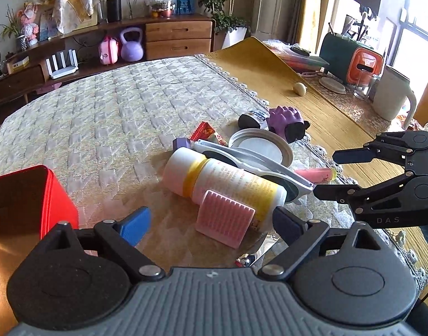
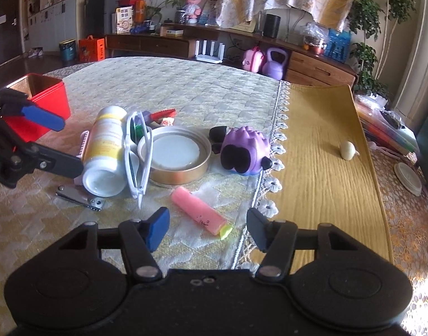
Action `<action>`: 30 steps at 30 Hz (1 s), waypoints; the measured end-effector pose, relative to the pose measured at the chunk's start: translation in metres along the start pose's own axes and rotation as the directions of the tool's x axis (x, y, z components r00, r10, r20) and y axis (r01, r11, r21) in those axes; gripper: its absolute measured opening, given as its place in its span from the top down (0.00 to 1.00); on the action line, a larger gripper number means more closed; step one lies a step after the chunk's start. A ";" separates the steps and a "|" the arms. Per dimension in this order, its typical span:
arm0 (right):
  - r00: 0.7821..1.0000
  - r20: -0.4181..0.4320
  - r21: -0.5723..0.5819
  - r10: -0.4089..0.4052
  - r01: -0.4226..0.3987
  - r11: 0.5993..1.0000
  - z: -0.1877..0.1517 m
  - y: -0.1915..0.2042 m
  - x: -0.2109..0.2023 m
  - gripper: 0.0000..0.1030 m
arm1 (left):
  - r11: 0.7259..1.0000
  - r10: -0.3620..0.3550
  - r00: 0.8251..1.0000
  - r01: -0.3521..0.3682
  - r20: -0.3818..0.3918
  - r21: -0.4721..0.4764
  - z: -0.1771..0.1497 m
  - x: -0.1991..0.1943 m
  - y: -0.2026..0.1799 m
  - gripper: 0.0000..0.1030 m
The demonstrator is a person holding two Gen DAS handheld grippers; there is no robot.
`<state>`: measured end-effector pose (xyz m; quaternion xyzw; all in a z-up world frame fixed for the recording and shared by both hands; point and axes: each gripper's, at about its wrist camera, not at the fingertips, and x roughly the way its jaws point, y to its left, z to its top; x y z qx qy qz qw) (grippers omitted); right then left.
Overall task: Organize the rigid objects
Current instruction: 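Grasp the pink highlighter with the right tool while the left tool grasps the pink brush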
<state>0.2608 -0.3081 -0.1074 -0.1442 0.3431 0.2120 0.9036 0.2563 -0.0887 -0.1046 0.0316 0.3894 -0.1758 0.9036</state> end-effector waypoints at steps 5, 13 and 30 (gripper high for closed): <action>1.000 -0.001 -0.011 0.022 -0.022 1.000 0.001 -0.002 0.005 0.52 | 0.998 -0.057 0.998 0.057 -0.004 0.025 0.003 0.005 -0.001 0.13; 0.998 -0.003 -0.016 0.063 -0.063 0.998 -0.001 0.005 0.003 0.72 | 0.992 -0.114 0.993 0.115 -0.026 0.056 0.002 0.010 -0.009 0.39; 0.999 0.013 0.161 -0.030 0.027 0.987 -0.017 0.027 -0.018 0.85 | 1.000 -0.030 0.999 0.030 -0.026 -0.001 -0.004 -0.008 -0.013 0.58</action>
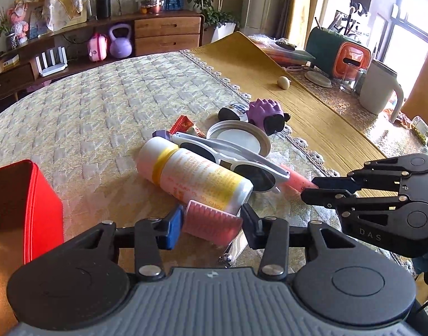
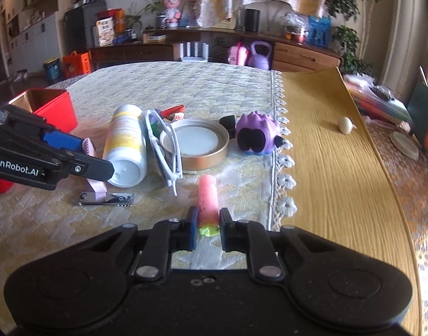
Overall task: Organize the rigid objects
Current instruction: 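Grasp the pink highlighter with the right tool while the left tool grasps the pink brush, then carry the highlighter and brush into the red tin and open both tools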
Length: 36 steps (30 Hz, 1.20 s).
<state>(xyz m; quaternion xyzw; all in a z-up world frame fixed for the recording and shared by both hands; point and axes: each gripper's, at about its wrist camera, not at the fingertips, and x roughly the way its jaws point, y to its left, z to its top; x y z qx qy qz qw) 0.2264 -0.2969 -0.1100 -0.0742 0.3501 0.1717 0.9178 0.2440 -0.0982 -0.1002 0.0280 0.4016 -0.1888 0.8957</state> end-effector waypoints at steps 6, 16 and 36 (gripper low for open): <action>1.000 0.017 0.071 0.007 -0.009 0.997 -0.002 0.005 -0.021 0.85 | 0.998 0.005 1.000 -0.005 -0.008 -0.068 -0.003 -0.018 0.005 0.57; 0.997 0.074 0.054 0.028 -0.032 0.998 0.006 0.037 -0.063 0.85 | 0.995 0.024 1.000 -0.022 0.018 -0.097 -0.009 -0.064 0.008 0.57; 0.969 0.170 -0.122 0.180 -0.160 0.979 0.077 0.152 -0.080 0.86 | 0.950 0.215 0.975 -0.196 0.053 -0.241 -0.009 -0.155 0.108 0.57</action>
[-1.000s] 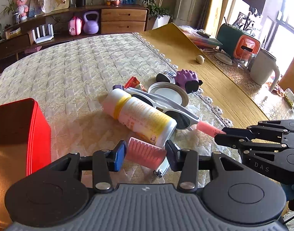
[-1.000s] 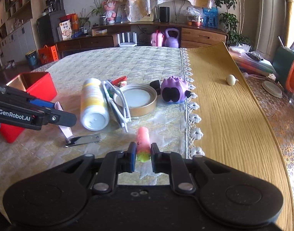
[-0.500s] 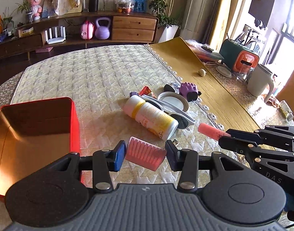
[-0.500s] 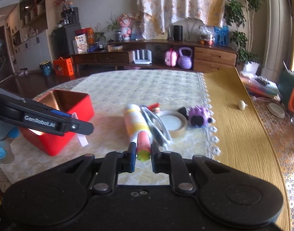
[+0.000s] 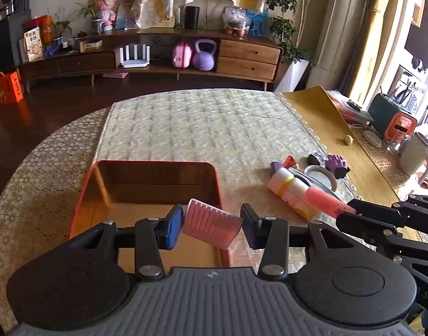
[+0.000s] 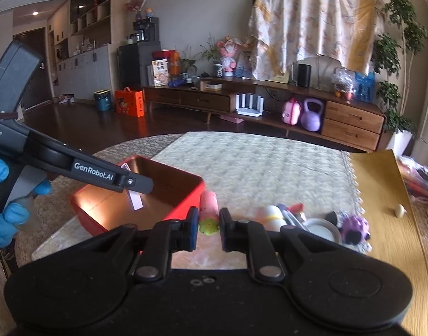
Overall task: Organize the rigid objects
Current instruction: 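Carry the highlighter and brush into the red tin and open both tools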
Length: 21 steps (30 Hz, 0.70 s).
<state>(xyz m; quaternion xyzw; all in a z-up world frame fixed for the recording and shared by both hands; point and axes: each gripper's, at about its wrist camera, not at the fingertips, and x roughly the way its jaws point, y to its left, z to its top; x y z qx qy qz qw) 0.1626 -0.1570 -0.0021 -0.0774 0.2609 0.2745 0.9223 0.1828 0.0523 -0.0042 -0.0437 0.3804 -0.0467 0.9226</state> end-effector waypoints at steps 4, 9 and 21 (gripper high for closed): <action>1.000 -0.006 -0.012 0.018 -0.018 1.000 0.012 0.014 0.022 0.85 | 0.999 0.038 0.999 -0.039 -0.016 -0.030 0.009 0.008 0.029 0.57; 0.999 -0.034 -0.052 0.027 -0.028 0.998 0.019 0.029 0.056 0.86 | 0.994 0.103 0.993 -0.105 -0.056 -0.035 0.014 0.032 0.054 0.57; 0.990 -0.140 -0.171 -0.003 -0.021 0.985 0.017 0.057 0.142 0.86 | 0.986 0.161 0.979 -0.165 -0.124 -0.021 0.025 0.091 0.076 0.57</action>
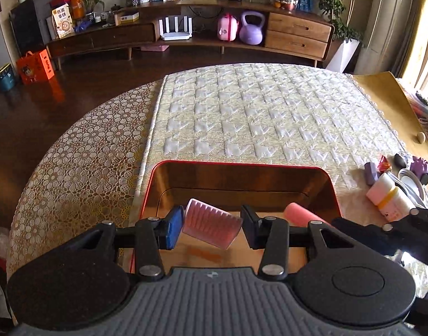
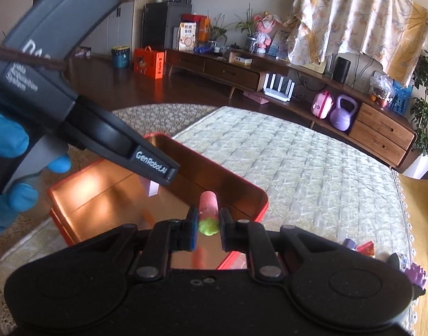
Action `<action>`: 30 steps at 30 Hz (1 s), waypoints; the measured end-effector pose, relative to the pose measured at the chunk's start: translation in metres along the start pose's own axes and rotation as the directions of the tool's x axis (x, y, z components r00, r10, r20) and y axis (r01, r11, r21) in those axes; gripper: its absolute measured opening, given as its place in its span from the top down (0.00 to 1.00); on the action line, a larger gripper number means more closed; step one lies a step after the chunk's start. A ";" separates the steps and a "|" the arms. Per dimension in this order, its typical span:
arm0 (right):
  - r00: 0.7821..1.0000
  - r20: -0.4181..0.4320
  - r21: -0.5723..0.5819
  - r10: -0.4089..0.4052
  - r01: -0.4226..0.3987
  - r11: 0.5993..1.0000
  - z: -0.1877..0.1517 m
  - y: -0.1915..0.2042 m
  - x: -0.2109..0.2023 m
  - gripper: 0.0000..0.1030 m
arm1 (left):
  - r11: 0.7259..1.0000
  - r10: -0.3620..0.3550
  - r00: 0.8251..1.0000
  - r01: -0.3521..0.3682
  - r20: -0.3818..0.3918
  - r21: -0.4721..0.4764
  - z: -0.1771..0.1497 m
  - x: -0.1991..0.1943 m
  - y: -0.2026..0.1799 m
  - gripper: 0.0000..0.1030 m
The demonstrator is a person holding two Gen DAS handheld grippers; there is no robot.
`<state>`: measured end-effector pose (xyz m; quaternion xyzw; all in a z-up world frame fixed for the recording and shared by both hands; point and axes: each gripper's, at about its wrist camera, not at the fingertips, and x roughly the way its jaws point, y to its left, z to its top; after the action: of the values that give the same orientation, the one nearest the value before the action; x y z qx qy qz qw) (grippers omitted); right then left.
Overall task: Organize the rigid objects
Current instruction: 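Carry the highlighter and brush into the red tin and open both tools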
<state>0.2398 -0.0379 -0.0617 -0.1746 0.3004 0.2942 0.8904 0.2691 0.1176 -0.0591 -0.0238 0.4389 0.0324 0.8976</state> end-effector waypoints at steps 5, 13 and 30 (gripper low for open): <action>0.999 -0.045 -0.002 0.013 -0.014 1.000 0.000 0.005 0.020 0.86 | 1.000 0.006 1.000 -0.006 -0.024 -0.011 0.005 0.018 0.001 0.57; 0.997 -0.073 -0.043 0.026 -0.030 0.999 -0.003 0.021 0.028 0.86 | 1.000 0.007 0.999 -0.008 -0.048 -0.021 0.010 0.038 0.003 0.57; 0.998 -0.026 -0.012 0.059 -0.059 0.998 -0.005 0.019 0.004 0.55 | 0.999 0.034 0.998 -0.036 -0.050 -0.039 0.003 0.042 0.004 0.40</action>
<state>0.2282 -0.0239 -0.0708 -0.1749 0.3149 0.3201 0.8762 0.2965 0.1235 -0.0904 -0.0347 0.4607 0.0560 0.8851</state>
